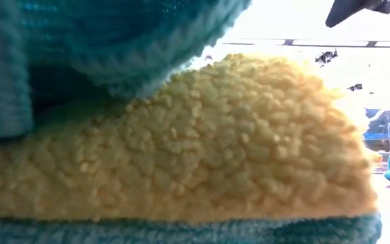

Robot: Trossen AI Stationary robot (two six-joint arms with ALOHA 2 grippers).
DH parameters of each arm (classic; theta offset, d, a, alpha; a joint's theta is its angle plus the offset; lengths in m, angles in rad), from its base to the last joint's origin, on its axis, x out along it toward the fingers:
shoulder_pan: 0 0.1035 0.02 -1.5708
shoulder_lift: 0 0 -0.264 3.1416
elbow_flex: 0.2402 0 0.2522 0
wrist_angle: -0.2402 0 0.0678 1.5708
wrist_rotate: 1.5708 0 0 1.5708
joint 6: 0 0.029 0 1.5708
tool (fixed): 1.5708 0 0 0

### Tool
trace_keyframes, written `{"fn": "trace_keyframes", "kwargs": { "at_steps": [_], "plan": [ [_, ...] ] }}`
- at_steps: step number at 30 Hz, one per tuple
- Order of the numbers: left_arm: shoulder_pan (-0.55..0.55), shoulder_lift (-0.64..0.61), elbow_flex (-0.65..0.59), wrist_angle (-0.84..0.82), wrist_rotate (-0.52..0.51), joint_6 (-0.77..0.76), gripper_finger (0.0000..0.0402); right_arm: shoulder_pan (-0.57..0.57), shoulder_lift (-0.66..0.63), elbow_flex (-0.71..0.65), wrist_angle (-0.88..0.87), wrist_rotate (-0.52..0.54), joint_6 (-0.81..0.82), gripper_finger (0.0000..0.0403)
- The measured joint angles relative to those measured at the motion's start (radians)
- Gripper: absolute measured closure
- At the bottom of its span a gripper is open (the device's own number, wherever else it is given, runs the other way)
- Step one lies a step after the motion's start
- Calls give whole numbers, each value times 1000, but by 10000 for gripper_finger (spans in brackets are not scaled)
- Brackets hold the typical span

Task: Sort microfiber towel by color & place in baskets
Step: Put the blue microfiber cloth into the right transparent bin

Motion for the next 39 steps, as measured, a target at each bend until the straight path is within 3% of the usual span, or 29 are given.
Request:
{"fn": "trace_keyframes", "kwargs": {
  "at_steps": [8, 13, 18, 21, 30, 35, 39],
  "plan": [
    [0, 0, 0, 0, 0, 0, 394, 171, 263, 317, -315, -224, 347, 403],
    [0, 0, 0, 0, 0, 0, 394, 250, 369, 422, -333, -316, 406, 403],
    [0, 0, 0, 0, 0, 0, 394, 305, 424, 439, -303, -423, 505, 390],
    [0, 0, 0, 0, 0, 0, 394, 339, 442, 426, -275, -488, 569, 361],
    [0, 0, 0, 0, 0, 0, 394, 404, 519, 425, -264, -492, 717, 229],
    [0, 0, 0, 0, 0, 0, 394, 406, 598, 425, -263, -535, 676, 169],
    [0, 0, 0, 0, 0, 0, 394, 403, 662, 424, -249, -592, 627, 149]
  ]
}}
